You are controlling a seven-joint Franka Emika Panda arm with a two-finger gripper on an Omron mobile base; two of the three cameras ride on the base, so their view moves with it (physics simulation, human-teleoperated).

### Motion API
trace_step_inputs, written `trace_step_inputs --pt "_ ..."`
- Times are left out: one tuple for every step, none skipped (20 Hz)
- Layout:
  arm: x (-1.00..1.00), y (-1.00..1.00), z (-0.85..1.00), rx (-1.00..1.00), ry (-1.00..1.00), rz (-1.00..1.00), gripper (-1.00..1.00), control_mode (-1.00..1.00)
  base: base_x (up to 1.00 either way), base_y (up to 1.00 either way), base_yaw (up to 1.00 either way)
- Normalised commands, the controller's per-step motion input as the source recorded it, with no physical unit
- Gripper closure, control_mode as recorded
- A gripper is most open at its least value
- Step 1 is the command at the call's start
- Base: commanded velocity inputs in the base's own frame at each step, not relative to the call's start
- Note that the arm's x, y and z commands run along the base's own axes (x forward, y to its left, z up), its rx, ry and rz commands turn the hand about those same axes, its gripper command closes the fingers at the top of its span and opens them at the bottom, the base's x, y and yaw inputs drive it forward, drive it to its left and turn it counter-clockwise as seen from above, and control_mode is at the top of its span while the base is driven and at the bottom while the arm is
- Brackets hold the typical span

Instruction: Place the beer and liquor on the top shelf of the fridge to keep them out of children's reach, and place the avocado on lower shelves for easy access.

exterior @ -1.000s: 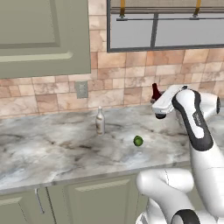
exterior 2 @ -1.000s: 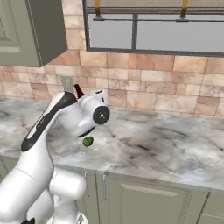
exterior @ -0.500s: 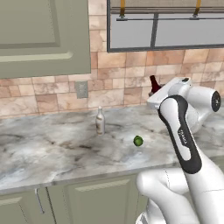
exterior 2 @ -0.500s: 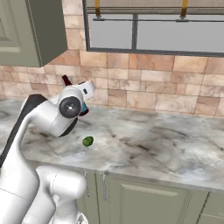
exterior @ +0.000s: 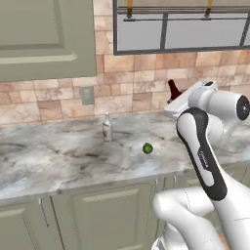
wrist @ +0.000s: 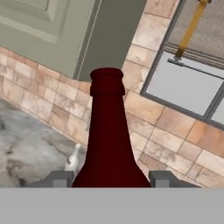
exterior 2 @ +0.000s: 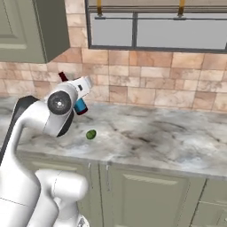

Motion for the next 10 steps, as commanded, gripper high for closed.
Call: trace_step_inputs --pt "0.00 0.00 0.00 0.00 0.00 0.00 1.00 1.00 -0.94 0.00 -0.15" --pt "0.00 0.00 0.00 0.00 0.00 0.00 1.00 1.00 -0.96 0.00 -0.18" --pt "0.00 0.00 0.00 0.00 0.00 0.00 1.00 1.00 -1.00 0.00 -0.21" --pt "0.00 0.00 0.00 0.00 0.00 0.00 1.00 1.00 -1.00 0.00 -0.23" --pt "0.00 0.00 0.00 0.00 0.00 0.00 1.00 1.00 -1.00 -0.04 -0.27" --pt "0.00 0.00 0.00 0.00 0.00 0.00 1.00 1.00 -0.92 -0.02 -0.32" --pt "0.00 0.00 0.00 0.00 0.00 0.00 1.00 1.00 -0.83 -0.04 -0.35" --pt "0.00 0.00 0.00 0.00 0.00 0.00 1.00 1.00 -0.64 -0.04 -0.42" --pt "0.00 0.00 0.00 0.00 0.00 0.00 1.00 1.00 -0.56 -0.24 -0.51" --pt "0.00 0.00 0.00 0.00 0.00 0.00 1.00 1.00 -0.55 -0.35 -0.58"
